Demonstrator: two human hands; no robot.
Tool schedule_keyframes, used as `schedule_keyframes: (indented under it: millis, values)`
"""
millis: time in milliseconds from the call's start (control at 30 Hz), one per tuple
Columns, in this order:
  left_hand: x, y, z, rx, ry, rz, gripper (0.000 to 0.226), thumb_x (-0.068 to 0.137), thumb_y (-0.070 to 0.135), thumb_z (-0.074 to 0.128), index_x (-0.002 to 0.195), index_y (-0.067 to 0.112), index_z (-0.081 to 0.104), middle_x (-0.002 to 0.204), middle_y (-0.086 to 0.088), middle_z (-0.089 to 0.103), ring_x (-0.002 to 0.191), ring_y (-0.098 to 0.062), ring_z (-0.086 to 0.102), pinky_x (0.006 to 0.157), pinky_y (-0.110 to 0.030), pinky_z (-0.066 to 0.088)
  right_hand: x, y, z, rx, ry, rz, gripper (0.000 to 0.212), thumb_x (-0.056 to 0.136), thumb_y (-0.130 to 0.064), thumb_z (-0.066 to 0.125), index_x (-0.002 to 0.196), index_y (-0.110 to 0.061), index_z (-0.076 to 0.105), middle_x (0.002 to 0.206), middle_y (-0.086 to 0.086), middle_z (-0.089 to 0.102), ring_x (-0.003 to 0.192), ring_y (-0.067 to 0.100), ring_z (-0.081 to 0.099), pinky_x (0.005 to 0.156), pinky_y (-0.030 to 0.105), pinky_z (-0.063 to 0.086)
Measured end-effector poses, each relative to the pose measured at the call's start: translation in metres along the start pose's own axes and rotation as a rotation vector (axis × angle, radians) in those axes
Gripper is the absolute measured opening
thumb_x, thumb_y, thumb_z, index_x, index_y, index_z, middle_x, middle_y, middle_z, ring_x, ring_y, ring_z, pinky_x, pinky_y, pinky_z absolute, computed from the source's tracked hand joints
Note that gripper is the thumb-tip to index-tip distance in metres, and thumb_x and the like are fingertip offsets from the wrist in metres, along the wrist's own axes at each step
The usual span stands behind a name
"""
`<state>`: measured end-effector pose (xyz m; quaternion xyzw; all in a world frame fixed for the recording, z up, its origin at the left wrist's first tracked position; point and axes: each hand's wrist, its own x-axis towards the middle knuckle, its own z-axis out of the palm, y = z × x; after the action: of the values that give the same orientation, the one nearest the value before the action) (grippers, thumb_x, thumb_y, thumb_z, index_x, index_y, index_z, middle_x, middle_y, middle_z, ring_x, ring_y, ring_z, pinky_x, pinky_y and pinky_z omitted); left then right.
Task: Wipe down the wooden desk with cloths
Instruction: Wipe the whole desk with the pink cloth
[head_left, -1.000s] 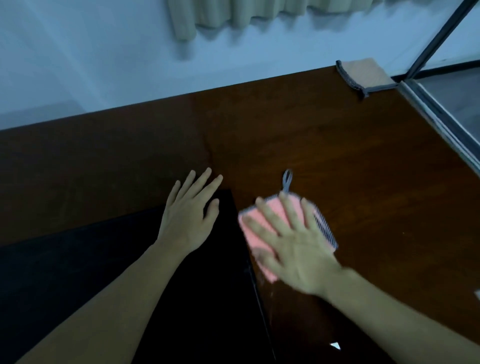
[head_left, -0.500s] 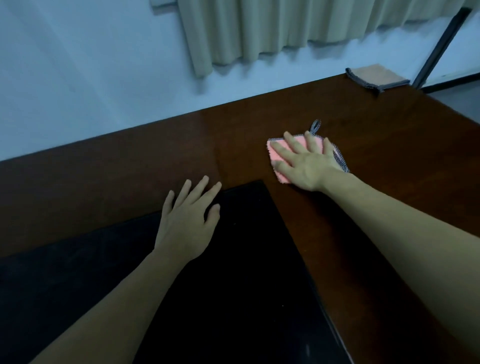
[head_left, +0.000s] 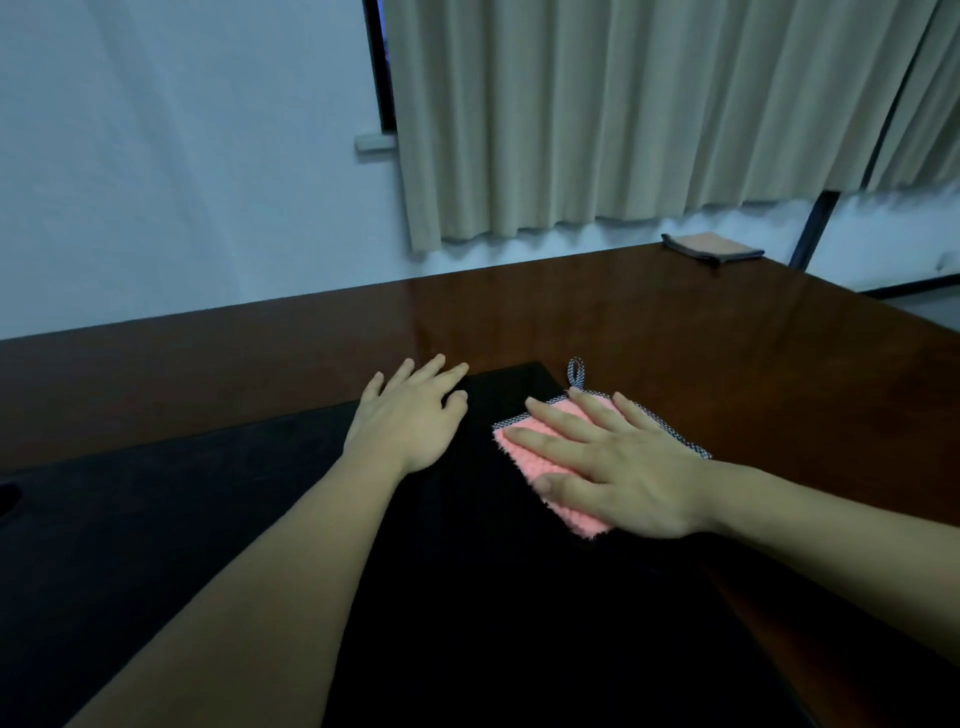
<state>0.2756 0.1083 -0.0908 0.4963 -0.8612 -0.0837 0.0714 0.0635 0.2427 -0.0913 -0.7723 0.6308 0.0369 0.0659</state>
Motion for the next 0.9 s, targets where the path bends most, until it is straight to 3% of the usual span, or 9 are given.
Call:
schedule_keyframes:
  millis: [133,333,467,633,767,900]
  values:
    - [0.002,0.001,0.001,-0.029,-0.033,0.009,0.051,0.108,0.048,0.020,0.159,0.044,0.020,0.169,0.013,0.008,0.157,-0.018,0.004,0.126,-0.048,0.000,0.007,0.006,-0.016,0.030,-0.061,0.142,0.058,0.096,-0.072,0.008,0.150,-0.061,-0.010,0.165,-0.021,-0.018,0.153,0.019,-0.018,0.123,0.054,-0.011]
    - [0.003,0.002,0.000,-0.034,-0.011,-0.002,0.051,0.107,0.047,0.022,0.159,0.044,0.021,0.169,0.014,0.009,0.157,-0.017,0.004,0.126,-0.048,-0.001,0.074,0.051,-0.027,0.064,-0.015,0.343,0.058,0.103,-0.065,0.016,0.157,-0.054,-0.001,0.169,-0.015,-0.010,0.156,0.030,-0.009,0.121,0.062,-0.005]
    - [0.005,0.002,0.001,-0.037,-0.009,0.008,0.052,0.107,0.048,0.022,0.159,0.045,0.021,0.169,0.014,0.009,0.157,-0.017,0.003,0.125,-0.048,-0.001,0.095,0.057,-0.033,0.065,-0.032,0.372,0.056,0.104,-0.061,0.017,0.157,-0.053,0.002,0.169,-0.013,-0.010,0.155,0.033,-0.010,0.120,0.064,-0.005]
    - [0.001,0.005,-0.002,-0.041,-0.025,0.005,0.052,0.107,0.046,0.022,0.159,0.044,0.021,0.169,0.013,0.009,0.157,-0.018,0.003,0.125,-0.048,-0.002,0.069,0.035,-0.031,0.041,-0.053,0.266,0.056,0.104,-0.061,0.014,0.156,-0.054,-0.007,0.168,-0.013,-0.014,0.155,0.033,-0.012,0.121,0.063,-0.005]
    - [-0.001,0.006,-0.003,-0.055,-0.016,0.000,0.052,0.107,0.046,0.023,0.159,0.043,0.021,0.169,0.012,0.008,0.157,-0.018,0.003,0.125,-0.047,-0.002,0.013,-0.005,-0.023,-0.031,-0.073,0.047,0.067,0.084,-0.075,-0.009,0.149,-0.061,-0.019,0.163,-0.018,-0.025,0.153,0.026,-0.022,0.122,0.059,-0.011]
    - [0.000,0.005,-0.001,-0.062,-0.009,-0.002,0.052,0.107,0.045,0.024,0.159,0.043,0.022,0.169,0.012,0.009,0.157,-0.017,0.003,0.126,-0.047,-0.002,-0.021,-0.019,-0.017,0.013,-0.092,-0.065,0.064,0.077,-0.084,-0.015,0.139,-0.071,-0.024,0.159,-0.026,-0.030,0.149,0.019,-0.032,0.121,0.052,-0.020]
